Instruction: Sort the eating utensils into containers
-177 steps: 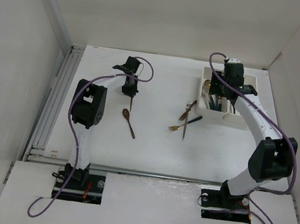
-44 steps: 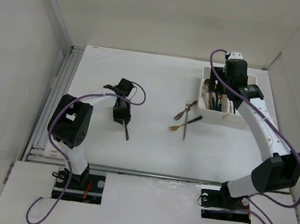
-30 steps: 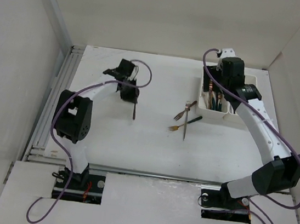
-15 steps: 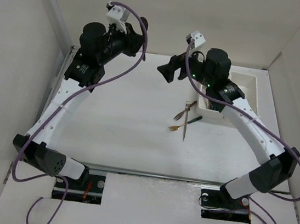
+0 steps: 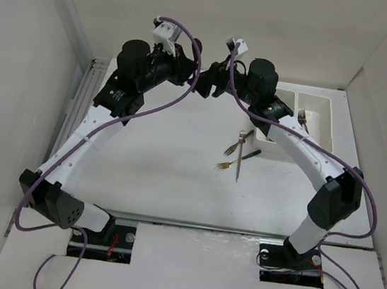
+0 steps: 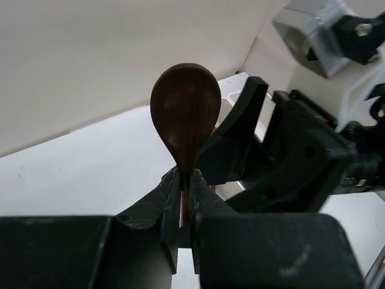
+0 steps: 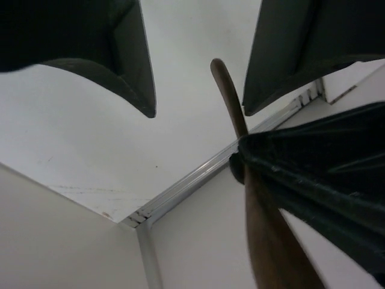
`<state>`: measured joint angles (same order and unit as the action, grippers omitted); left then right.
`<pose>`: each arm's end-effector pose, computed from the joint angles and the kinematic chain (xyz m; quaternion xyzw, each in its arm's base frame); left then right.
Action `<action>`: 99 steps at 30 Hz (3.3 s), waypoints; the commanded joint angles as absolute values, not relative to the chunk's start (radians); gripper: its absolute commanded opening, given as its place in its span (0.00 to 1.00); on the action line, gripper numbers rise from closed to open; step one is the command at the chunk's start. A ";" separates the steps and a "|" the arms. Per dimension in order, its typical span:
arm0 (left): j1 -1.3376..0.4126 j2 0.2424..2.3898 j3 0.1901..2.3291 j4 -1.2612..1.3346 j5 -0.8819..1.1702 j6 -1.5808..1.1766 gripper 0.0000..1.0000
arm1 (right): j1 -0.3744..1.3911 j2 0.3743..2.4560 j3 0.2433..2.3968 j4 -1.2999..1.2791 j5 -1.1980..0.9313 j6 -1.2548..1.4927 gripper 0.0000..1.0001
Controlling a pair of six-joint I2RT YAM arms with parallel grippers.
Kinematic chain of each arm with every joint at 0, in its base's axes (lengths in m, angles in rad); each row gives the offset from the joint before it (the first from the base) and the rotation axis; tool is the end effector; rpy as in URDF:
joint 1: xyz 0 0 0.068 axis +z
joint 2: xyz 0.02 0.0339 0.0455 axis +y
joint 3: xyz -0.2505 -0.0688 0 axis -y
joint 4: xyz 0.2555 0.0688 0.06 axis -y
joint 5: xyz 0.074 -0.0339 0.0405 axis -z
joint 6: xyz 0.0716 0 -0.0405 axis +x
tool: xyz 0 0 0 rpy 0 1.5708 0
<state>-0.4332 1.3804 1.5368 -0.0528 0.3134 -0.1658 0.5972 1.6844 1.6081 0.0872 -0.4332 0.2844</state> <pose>0.3147 -0.1699 0.4732 0.2030 0.6400 -0.3163 0.6702 0.3525 0.2760 0.4042 -0.2579 0.6546 0.4329 0.5635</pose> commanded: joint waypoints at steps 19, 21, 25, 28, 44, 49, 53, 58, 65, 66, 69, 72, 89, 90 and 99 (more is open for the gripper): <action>-0.454 1.382 1.514 -0.270 0.141 -0.206 1.00 | 0.364 1.669 1.571 -0.153 -0.231 0.251 0.00; -0.428 1.361 1.461 -0.304 0.065 -0.196 1.00 | 0.293 1.704 1.627 -0.294 -0.078 0.195 0.00; -0.385 1.315 1.358 -0.331 0.008 -0.187 1.00 | 0.214 1.788 1.652 -0.480 0.113 0.138 0.00; -0.376 1.280 1.283 -0.341 -0.015 -0.187 1.00 | 0.169 1.868 1.689 -0.515 0.126 0.138 0.00; -0.318 1.140 1.146 -0.330 -0.052 -0.176 1.00 | 0.126 1.864 1.657 -0.577 0.017 0.056 0.70; -0.318 1.120 1.097 -0.298 -0.072 -0.167 1.00 | 0.249 1.691 1.492 -0.531 -0.041 -0.271 0.78; -0.318 1.120 1.072 -0.273 -0.072 -0.167 1.00 | 0.417 1.622 1.352 -0.558 -0.063 -0.616 0.78; -0.318 1.120 1.081 -0.264 -0.054 -0.167 1.00 | 0.531 1.676 1.347 -0.627 -0.114 -0.700 0.68; -0.318 1.120 1.071 -0.264 -0.063 -0.167 1.00 | 0.531 1.804 1.534 -0.675 0.165 -0.036 0.43; -0.318 1.120 1.071 -0.264 -0.063 -0.167 1.00 | 0.531 1.786 1.511 -0.657 0.195 0.038 0.43; -0.318 1.120 1.062 -0.264 -0.063 -0.167 1.00 | 0.531 1.721 1.379 -0.543 0.195 0.242 0.44; -0.318 1.120 1.062 -0.264 -0.072 -0.167 1.00 | 0.522 1.745 1.345 -0.517 0.206 0.307 0.44; -0.308 1.120 1.062 -0.264 -0.072 -0.176 1.00 | 0.486 1.930 1.322 -0.474 0.230 0.316 0.36; -0.308 1.120 1.062 -0.264 -0.072 -0.176 1.00 | 0.486 1.942 1.345 -0.474 0.230 0.316 0.33; -0.290 1.120 1.071 -0.264 -0.107 -0.176 1.00 | 0.477 1.997 1.387 -0.465 0.195 0.267 0.06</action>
